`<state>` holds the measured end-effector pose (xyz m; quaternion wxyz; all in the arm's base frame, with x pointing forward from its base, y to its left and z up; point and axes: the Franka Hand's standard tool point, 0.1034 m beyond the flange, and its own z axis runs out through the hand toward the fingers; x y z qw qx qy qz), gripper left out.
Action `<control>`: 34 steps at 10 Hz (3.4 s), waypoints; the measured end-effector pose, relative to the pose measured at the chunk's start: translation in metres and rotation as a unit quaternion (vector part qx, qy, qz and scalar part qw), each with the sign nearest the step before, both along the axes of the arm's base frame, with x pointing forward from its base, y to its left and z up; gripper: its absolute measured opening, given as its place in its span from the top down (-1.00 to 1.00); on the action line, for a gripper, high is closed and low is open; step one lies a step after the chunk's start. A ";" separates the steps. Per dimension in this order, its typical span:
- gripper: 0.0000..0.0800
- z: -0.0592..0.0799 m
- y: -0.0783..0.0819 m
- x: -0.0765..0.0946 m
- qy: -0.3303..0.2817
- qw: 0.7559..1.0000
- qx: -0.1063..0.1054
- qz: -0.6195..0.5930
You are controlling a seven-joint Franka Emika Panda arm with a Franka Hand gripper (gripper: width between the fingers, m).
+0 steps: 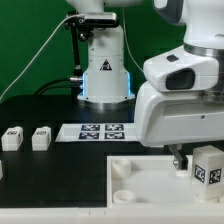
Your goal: Assemble one leg
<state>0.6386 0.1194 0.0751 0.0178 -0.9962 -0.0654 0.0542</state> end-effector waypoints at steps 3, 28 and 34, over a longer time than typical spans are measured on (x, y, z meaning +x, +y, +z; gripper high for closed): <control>-0.62 -0.001 -0.005 0.000 -0.005 0.993 0.013 0.117; -0.57 -0.004 0.001 0.001 0.012 0.914 -0.034 -0.404; -0.62 -0.006 0.006 -0.002 0.000 1.000 -0.009 0.006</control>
Offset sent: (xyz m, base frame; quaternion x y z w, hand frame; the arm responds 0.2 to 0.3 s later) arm 0.0000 0.0000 0.0000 0.0000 0.0000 -0.0899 0.9960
